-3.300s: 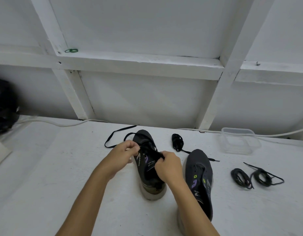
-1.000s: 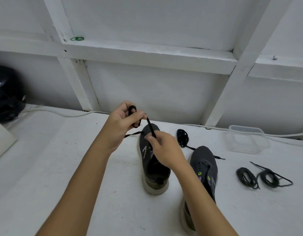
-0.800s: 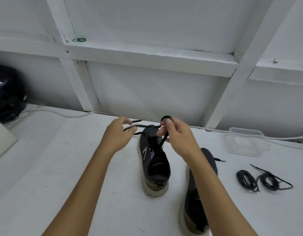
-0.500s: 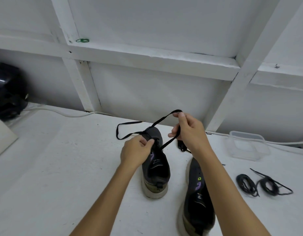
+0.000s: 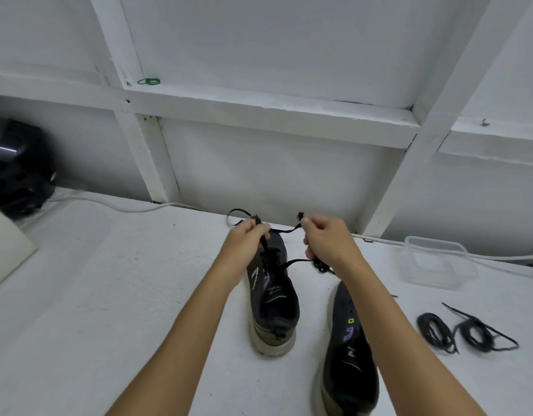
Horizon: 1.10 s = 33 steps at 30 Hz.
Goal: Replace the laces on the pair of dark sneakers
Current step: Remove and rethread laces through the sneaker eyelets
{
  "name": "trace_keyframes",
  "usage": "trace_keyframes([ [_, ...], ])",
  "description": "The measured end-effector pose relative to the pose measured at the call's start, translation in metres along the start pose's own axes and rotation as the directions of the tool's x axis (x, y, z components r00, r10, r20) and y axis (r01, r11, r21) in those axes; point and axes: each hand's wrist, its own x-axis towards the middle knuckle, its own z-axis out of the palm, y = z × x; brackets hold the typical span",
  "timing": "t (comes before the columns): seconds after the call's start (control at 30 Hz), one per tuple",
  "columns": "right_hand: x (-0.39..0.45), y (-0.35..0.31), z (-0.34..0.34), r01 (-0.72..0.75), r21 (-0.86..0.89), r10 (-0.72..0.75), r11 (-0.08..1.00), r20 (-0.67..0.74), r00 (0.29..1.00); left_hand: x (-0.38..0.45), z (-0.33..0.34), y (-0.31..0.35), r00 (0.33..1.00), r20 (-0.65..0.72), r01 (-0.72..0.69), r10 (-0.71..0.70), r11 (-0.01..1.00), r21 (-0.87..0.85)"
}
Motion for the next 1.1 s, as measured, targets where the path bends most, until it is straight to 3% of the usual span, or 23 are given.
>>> trace_keyframes([
  [0.07, -0.001, -0.001, 0.004, 0.046, -0.136, -0.024, 0.990, 0.158, 0.987, -0.002, -0.007, 0.015, 0.991, 0.037, -0.132, 0.130, 0.991, 0.037],
  [0.17, -0.006, -0.007, 0.014, 0.191, -0.214, -0.078, 0.958, 0.446, 0.892, -0.007, -0.010, 0.032, 0.959, 0.145, -0.260, 0.242, 0.958, 0.120],
  [0.23, -0.007, -0.011, 0.021, 0.245, -0.246, -0.098, 0.938, 0.488, 0.867, -0.010, -0.012, 0.034, 0.947, 0.195, -0.295, 0.257, 0.933, 0.204],
  [0.3, -0.007, -0.013, 0.022, 0.250, -0.228, -0.127, 0.941, 0.449, 0.885, -0.012, -0.015, 0.028, 0.949, 0.203, -0.296, 0.240, 0.901, 0.318],
  [0.43, -0.006, -0.014, 0.012, 0.122, -0.079, -0.086, 0.989, 0.361, 0.928, -0.018, -0.026, 0.006, 0.968, 0.218, -0.218, 0.125, 0.848, 0.483],
  [0.57, -0.007, -0.005, -0.005, 0.160, -0.052, -0.143, 0.986, 0.247, 0.958, -0.022, -0.039, -0.007, 0.951, 0.190, -0.307, 0.244, 0.817, 0.488],
  [0.63, -0.009, -0.002, -0.015, 0.144, 0.123, -0.164, 0.982, 0.165, 0.973, -0.022, -0.048, -0.008, 0.942, 0.093, -0.330, 0.323, 0.839, 0.432],
  [0.7, -0.012, 0.003, -0.029, 0.082, 0.430, -0.151, 0.899, 0.127, 0.980, -0.024, -0.060, -0.006, 0.918, -0.049, -0.355, 0.394, 0.869, 0.346],
  [0.77, -0.015, 0.006, -0.048, 0.047, 0.671, -0.136, 0.740, 0.081, 0.987, -0.026, -0.073, -0.003, 0.897, -0.184, -0.357, 0.402, 0.905, 0.233],
  [0.87, -0.014, 0.016, -0.076, 0.090, 0.856, 0.026, 0.509, -0.120, 0.992, -0.027, -0.090, 0.000, 0.886, -0.281, -0.339, 0.369, 0.929, 0.150],
  [0.9, -0.012, 0.023, -0.082, 0.098, 0.829, 0.140, 0.550, -0.207, 0.968, -0.027, -0.092, -0.001, 0.890, -0.286, -0.323, 0.355, 0.934, 0.155],
  [0.93, -0.011, 0.033, -0.087, 0.065, 0.751, 0.250, 0.657, -0.299, 0.921, -0.027, -0.093, -0.002, 0.896, -0.279, -0.308, 0.345, 0.936, 0.171],
  [0.97, -0.010, 0.045, -0.090, -0.027, 0.613, 0.318, 0.790, -0.372, 0.872, -0.028, -0.094, -0.004, 0.903, -0.258, -0.299, 0.342, 0.935, 0.192],
  [1.0, -0.010, 0.057, -0.091, -0.179, 0.367, 0.331, 0.913, -0.406, 0.852, -0.029, -0.093, -0.005, 0.912, -0.224, -0.296, 0.343, 0.930, 0.217],
  [1.03, -0.011, 0.069, -0.090, -0.329, 0.045, 0.318, 0.943, -0.406, 0.856, -0.030, -0.091, -0.007, 0.922, -0.180, -0.298, 0.344, 0.924, 0.239],
  [1.1, -0.019, 0.082, -0.082, -0.462, -0.505, 0.268, 0.729, -0.411, 0.872, -0.033, -0.086, -0.010, 0.938, -0.081, -0.305, 0.336, 0.915, 0.265],
])
